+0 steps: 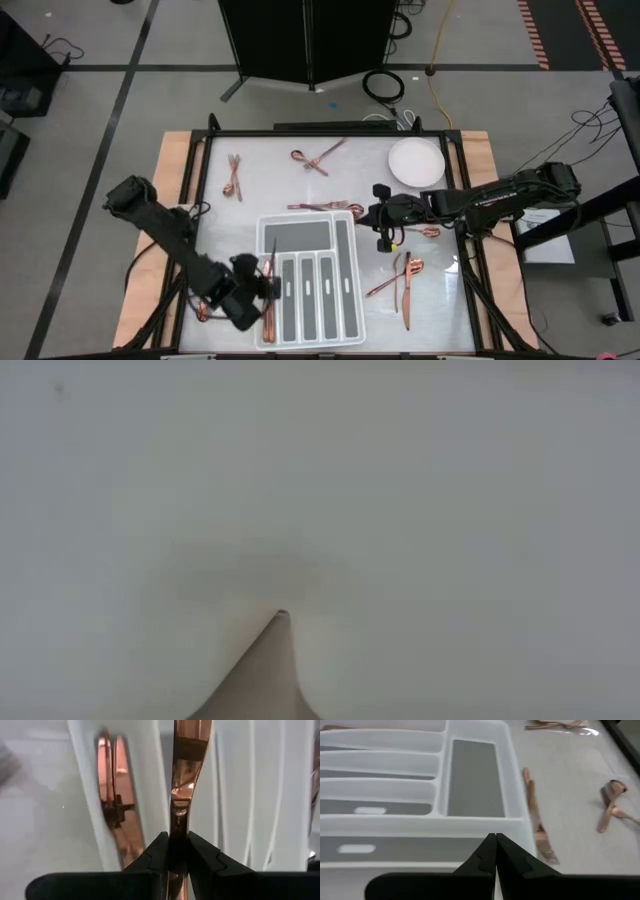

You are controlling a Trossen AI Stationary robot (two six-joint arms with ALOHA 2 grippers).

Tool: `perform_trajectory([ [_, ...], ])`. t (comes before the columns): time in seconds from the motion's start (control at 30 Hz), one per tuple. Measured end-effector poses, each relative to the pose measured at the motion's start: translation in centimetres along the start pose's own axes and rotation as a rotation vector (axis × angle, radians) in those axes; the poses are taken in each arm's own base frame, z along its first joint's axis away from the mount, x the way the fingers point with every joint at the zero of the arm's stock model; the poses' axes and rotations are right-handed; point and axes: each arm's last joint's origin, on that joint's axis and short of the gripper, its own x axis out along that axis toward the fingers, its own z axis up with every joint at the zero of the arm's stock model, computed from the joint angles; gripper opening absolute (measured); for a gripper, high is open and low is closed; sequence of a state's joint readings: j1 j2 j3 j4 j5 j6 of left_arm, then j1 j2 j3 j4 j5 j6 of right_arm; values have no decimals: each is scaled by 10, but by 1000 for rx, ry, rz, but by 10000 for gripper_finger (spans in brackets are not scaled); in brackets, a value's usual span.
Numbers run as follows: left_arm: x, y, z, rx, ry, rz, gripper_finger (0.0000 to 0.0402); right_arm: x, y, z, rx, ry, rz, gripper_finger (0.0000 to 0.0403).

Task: Sort silverware
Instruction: Put the top knife into the silverware tray

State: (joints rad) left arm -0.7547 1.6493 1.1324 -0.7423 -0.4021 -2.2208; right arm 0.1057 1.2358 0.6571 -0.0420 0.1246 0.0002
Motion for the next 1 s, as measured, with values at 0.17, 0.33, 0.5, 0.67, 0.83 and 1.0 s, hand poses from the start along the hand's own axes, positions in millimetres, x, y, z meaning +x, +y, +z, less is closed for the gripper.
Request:
perform_trajectory([
  [0.17,20,-3,-29,-22,83,-87,53,-1,9,-1,7,8,30,0],
  [0.33,27,-6,-46,7,85,-63,49,-2,15,-1,29,7,48,0],
  [0.5,11,-10,-53,51,50,-22,42,-3,20,0,50,-5,65,0],
  [0.67,-2,-13,-52,89,30,54,40,-4,25,0,54,-12,82,0],
  [0.83,-3,-7,-45,111,35,178,40,-4,25,0,55,-11,81,0],
  [1.0,0,-10,-39,86,52,225,47,-4,25,0,54,-10,81,0],
])
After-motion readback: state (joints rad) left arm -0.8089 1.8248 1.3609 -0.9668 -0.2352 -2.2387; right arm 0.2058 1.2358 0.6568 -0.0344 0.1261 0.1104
